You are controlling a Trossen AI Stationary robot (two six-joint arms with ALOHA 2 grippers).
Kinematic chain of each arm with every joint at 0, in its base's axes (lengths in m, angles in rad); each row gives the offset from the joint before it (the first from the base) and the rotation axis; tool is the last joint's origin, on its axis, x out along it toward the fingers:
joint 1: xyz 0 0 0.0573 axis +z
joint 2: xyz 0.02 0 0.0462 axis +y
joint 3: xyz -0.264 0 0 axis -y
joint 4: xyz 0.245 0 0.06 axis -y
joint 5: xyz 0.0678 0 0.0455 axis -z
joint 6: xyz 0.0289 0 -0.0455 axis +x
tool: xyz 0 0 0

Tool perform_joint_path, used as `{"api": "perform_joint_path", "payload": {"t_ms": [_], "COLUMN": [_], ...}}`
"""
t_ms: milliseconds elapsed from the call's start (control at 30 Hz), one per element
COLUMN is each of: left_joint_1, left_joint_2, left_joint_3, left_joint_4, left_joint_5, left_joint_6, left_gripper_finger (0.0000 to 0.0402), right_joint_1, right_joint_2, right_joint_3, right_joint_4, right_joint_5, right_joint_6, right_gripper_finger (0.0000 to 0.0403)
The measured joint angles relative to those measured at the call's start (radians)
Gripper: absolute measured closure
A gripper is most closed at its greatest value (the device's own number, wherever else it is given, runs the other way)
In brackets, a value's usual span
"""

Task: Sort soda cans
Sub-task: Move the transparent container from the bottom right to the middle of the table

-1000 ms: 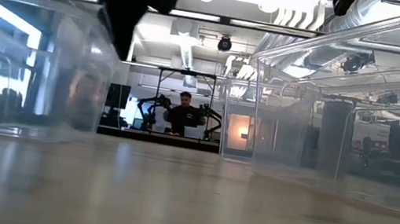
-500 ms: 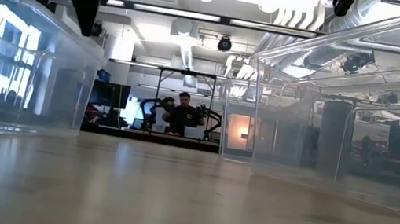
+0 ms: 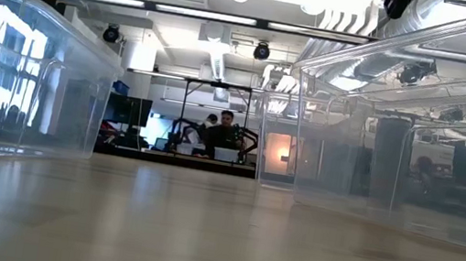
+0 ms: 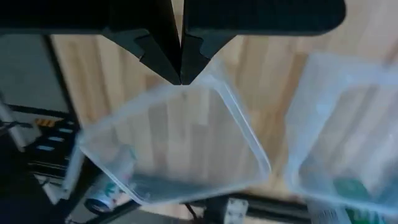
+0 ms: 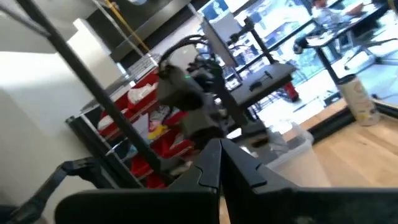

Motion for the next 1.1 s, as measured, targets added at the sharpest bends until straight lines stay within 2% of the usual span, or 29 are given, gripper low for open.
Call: {"api": "perform_joint_path", "payload": {"t_ms": [200,333,500,767,1000,1100], "left_joint_1": [0.039,0.033,0.028,0.005,-0.003,0.007], "left_joint_2": [0.211,0.314,0.395,0.450,0.424,0.408], "left_joint_3": [0.163,0.280,0.311,0.312,0.313,0.313], "left_joint_4": [-0.007,-0.015,-0.033,-0.048,-0.267,-0.356], "left_joint_5": [-0.001,0.000,0.002,0.041,0.022,0.019], "left_joint_6": [0.121,0.190,0.217,0.136,0.129,0.128], "left_gripper_finger": [0.0402,0.0401,0.0401,0.0401,0.0401,0.0402], "right_joint_1": [0.036,0.041,0.041,0.041,0.041,0.041], "right_joint_2": [-0.003,-0.003,-0.003,-0.003,-0.003,-0.003], "right_joint_3": [0.049,0.112,0.171,0.195,0.195,0.195], "right_joint_4": [0.053,0.013,-0.051,-0.115,-0.130,-0.203], "right_joint_5": [0.002,0.003,0.003,0.003,0.003,0.003], "right_joint_6": [-0.080,-0.144,-0.205,-0.218,-0.223,-0.183], "right_gripper_finger": [0.0402,0.0402,0.0402,0.0402,0.0402,0.0402]}}
